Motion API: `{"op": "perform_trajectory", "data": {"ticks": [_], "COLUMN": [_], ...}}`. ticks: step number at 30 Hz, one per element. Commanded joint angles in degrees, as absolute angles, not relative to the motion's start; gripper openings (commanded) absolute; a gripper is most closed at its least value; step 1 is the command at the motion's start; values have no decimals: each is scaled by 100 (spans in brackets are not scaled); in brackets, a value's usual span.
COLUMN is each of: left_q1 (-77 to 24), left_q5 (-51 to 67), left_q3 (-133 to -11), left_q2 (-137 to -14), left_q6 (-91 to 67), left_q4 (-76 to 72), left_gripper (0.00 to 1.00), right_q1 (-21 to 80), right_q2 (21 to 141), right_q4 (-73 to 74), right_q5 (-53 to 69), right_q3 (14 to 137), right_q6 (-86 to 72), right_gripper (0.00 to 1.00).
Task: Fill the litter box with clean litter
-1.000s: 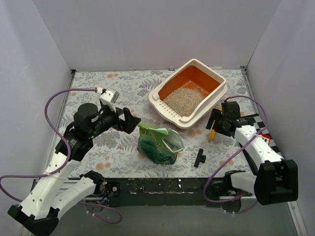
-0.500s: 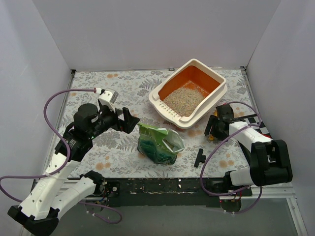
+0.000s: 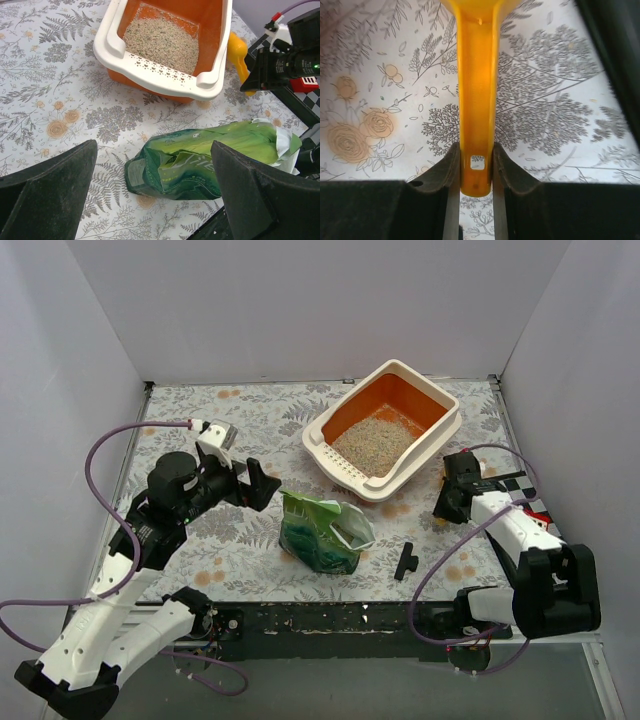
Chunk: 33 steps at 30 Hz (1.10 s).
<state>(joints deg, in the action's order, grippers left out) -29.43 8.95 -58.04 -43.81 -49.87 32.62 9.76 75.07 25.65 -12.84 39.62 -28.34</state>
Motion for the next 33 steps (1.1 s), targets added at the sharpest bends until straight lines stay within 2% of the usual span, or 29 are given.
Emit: {"op": "perform_trajectory", "data": {"ticks": [1, 6, 10, 15, 19, 25, 29, 33], "left_q1": [-2953, -2953, -2953, -2953, -2953, -2953, -2953, -2953], "left_q5": [861, 958, 1099, 1291, 1940, 2636, 3093, 3488], "left_q3": [-6082, -6213, -6512, -6969, -7242, -7391, -7637, -7612], "left_q2": [-4359, -4430, -4614, -4816, -5062, -5527, -5835, -5976], "left_q6": [-4939, -4887, -4861, -4562, -4255, -3763, -3359, -2866], "left_q4": [3199, 3112, 3085, 2857, 2585, 2005, 1767, 1319], "left_gripper": [98, 98, 98, 98, 98, 98, 98, 98], "right_q1": [958, 958, 958, 958, 1036, 1318, 1660, 1994], "right_q2": [6690, 6083, 5661, 5282, 5396, 5397, 5256, 5221], "right_q4": [3154, 3927, 4288, 4552, 4886, 4142, 3447, 3296], "right_q5": [-2082, -2627, -2191, -57, 2166, 5190, 6335, 6627], "right_q3": [4613, 5579, 6344, 7354, 8207, 7947, 7507, 7225], "right_q6": [-2734, -2461, -2084, -1363, -1230, -1949, -2460, -2610], "right_gripper": [1, 1, 1, 1, 1, 1, 1, 1]}}
